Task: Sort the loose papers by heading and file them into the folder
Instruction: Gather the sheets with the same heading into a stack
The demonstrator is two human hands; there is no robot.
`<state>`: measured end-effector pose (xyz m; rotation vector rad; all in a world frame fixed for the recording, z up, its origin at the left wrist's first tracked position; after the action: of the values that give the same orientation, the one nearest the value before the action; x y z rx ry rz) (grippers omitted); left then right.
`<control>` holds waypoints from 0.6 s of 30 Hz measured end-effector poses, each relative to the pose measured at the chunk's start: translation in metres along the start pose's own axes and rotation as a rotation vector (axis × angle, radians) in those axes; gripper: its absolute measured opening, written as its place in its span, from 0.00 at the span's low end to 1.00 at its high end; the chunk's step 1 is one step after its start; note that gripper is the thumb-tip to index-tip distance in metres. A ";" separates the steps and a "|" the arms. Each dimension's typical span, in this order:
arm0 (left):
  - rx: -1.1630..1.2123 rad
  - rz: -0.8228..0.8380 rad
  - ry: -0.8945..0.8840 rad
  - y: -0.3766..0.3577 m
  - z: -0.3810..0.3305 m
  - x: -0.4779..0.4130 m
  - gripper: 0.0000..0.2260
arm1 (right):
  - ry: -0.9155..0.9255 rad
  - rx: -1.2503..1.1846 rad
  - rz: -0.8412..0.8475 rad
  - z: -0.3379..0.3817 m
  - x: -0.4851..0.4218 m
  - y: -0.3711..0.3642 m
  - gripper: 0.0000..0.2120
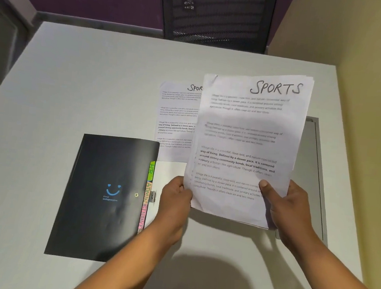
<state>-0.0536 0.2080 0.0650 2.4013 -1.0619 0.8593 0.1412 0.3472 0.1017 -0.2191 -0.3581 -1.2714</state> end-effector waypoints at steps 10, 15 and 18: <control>0.236 0.234 -0.058 -0.004 -0.007 0.012 0.09 | 0.010 -0.114 -0.010 0.007 -0.006 0.006 0.09; 0.363 0.365 0.004 -0.011 -0.007 0.013 0.10 | -0.037 -0.196 0.001 0.006 -0.005 0.006 0.11; 0.281 0.339 0.005 -0.009 -0.005 0.009 0.11 | -0.047 -0.167 0.001 0.006 -0.004 0.005 0.11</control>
<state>-0.0438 0.2119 0.0742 2.4755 -1.4601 1.1970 0.1439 0.3540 0.1062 -0.3911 -0.2917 -1.2981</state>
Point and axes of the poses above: each hand's wrist, its own x-axis away from the middle knuckle, its own y-axis out of the back of the hand, z = x × y, the point moved 6 cm from there along -x, towards the middle knuckle, and after that the axes turned 8 degrees about -x, right-handed, at the moved point
